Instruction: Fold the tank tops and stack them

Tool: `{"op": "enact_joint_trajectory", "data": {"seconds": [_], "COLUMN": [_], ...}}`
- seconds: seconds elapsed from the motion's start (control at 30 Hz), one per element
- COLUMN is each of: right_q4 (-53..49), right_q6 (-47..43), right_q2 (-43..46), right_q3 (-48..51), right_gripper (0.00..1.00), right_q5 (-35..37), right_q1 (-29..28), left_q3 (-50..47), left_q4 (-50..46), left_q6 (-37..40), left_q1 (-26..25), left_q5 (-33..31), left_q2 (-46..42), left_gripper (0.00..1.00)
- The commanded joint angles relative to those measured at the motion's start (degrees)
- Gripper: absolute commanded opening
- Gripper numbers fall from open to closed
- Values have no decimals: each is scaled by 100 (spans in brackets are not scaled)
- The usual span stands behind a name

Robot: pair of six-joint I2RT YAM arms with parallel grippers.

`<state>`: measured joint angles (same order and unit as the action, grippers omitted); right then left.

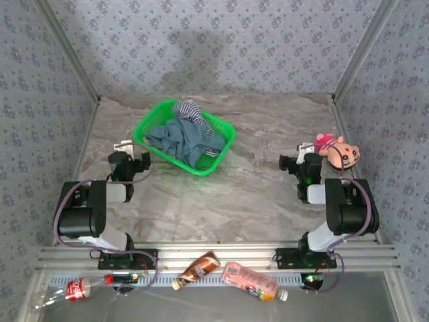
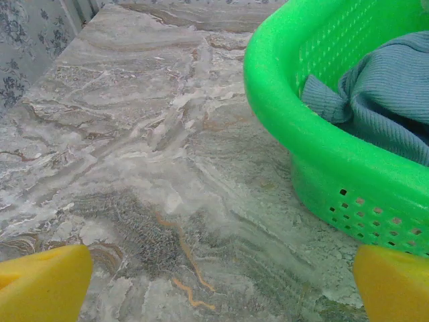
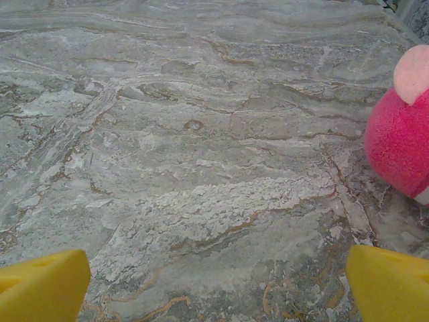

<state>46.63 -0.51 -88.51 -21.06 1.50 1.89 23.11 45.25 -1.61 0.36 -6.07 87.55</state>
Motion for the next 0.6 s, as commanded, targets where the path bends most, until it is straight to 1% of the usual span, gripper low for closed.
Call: {"op": "enact_joint_trajectory", "data": {"seconds": [0.0,0.57], "right_q4": [152,144], "right_q6": [-89,-45], "right_q2": [84,84], "right_q3": [-91,-84], "right_gripper": [100,100], "right_q5": [-25,-146], "right_q1": [4,67], "left_q3": [27,11], "left_q4": [205,212], "left_q6": [-90,-81], "left_q1": [18,30], "left_q5": [-34,-8], "left_q2": [26,28], "left_gripper": [100,99]}}
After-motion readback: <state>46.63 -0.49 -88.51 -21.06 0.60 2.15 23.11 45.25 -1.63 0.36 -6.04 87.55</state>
